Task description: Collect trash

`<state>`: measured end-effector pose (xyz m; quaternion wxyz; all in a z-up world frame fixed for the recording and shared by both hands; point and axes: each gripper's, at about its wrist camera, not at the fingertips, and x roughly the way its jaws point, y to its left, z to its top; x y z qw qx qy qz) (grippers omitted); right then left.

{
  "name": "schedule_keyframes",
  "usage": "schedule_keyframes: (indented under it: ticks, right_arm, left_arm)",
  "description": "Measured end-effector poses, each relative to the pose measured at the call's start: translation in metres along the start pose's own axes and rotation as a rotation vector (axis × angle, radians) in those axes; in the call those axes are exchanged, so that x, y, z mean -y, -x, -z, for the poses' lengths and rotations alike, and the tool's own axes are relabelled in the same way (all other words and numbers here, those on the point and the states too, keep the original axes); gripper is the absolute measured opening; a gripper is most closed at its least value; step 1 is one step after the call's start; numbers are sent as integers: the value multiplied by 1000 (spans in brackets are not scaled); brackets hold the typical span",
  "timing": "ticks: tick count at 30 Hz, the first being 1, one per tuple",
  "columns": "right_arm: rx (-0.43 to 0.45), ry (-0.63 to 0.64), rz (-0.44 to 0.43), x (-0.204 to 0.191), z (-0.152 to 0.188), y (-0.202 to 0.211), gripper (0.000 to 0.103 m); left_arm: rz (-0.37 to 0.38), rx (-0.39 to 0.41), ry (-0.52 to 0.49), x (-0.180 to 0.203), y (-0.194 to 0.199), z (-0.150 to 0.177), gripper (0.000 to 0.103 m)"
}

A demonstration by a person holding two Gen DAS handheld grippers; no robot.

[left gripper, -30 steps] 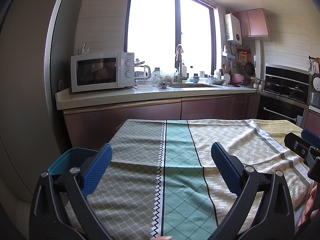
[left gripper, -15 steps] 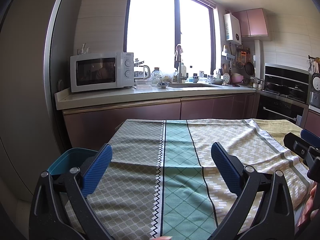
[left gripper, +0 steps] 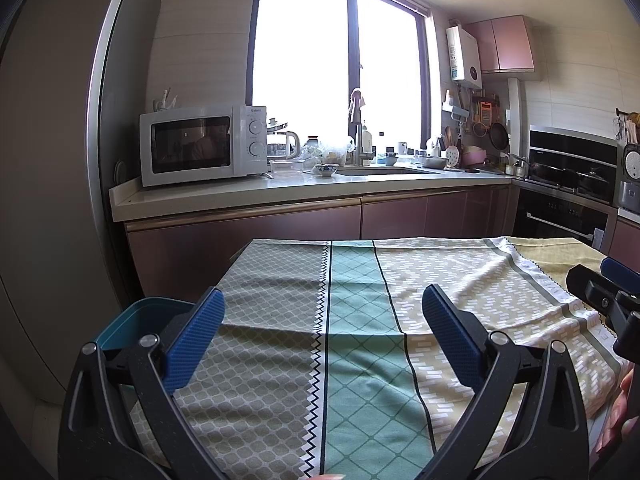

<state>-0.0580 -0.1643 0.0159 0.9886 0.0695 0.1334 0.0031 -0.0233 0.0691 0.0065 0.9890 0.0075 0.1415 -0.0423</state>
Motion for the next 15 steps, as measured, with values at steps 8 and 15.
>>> schedule_keyframes:
  ticks: [8, 15]
  right_arm:
    - [-9, -5, 7, 2, 2, -4, 96]
    - [-72, -33, 53, 40, -4, -27, 96]
  left_arm:
    - [14, -46, -13, 1, -15, -3, 97]
    - [24, -220, -5, -2, -74, -5, 97]
